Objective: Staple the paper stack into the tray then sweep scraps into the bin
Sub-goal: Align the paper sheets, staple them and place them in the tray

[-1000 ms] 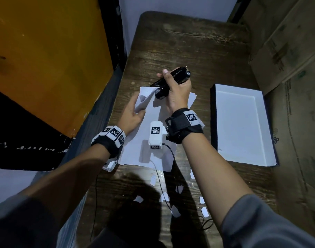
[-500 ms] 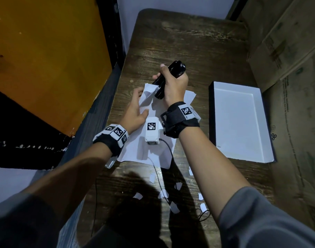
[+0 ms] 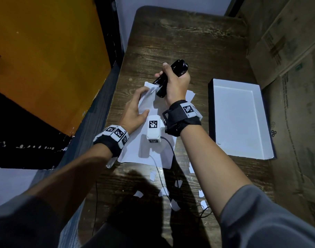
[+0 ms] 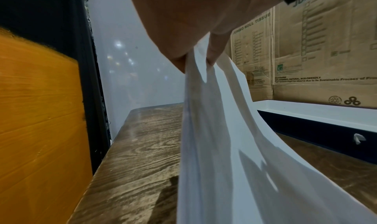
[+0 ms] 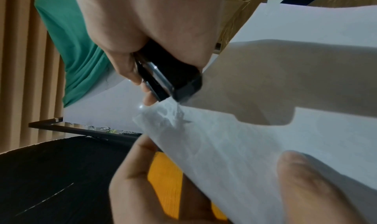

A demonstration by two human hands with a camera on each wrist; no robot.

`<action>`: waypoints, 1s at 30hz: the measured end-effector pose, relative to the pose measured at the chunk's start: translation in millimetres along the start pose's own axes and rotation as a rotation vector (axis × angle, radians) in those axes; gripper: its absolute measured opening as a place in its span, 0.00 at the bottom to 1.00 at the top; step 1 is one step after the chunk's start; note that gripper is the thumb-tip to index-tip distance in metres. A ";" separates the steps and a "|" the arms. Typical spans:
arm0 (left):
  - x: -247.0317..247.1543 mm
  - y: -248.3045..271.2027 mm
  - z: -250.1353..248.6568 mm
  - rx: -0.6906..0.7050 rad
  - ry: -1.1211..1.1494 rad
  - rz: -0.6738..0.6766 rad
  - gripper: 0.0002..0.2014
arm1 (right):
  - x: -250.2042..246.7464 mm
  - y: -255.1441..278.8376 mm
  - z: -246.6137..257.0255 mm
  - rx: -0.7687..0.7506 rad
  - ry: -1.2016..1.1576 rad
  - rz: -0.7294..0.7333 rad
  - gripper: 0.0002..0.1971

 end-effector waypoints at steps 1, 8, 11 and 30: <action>-0.1 1.2 -2.6 -0.008 0.014 0.009 0.36 | 0.8 0.4 0.3 -0.003 0.005 0.004 0.06; 6.0 7.8 -13.1 -0.026 0.238 0.037 0.42 | 4.0 5.6 2.2 -0.020 0.011 -0.004 0.06; 10.4 3.9 -7.9 -0.092 0.260 0.053 0.40 | 2.9 5.0 2.6 -0.022 0.008 -0.020 0.05; 16.7 3.1 -6.1 -0.135 -0.066 0.113 0.15 | 7.8 4.6 1.4 -0.019 0.062 -0.058 0.08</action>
Point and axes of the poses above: each hand's wrist, its own y-axis away from the middle knuckle, its own x-axis out of the palm, z = x × y, the point moved 7 cm from there along -y, towards the middle knuckle, and after that the axes turned 12 degrees about -x, right-handed, at the moved point
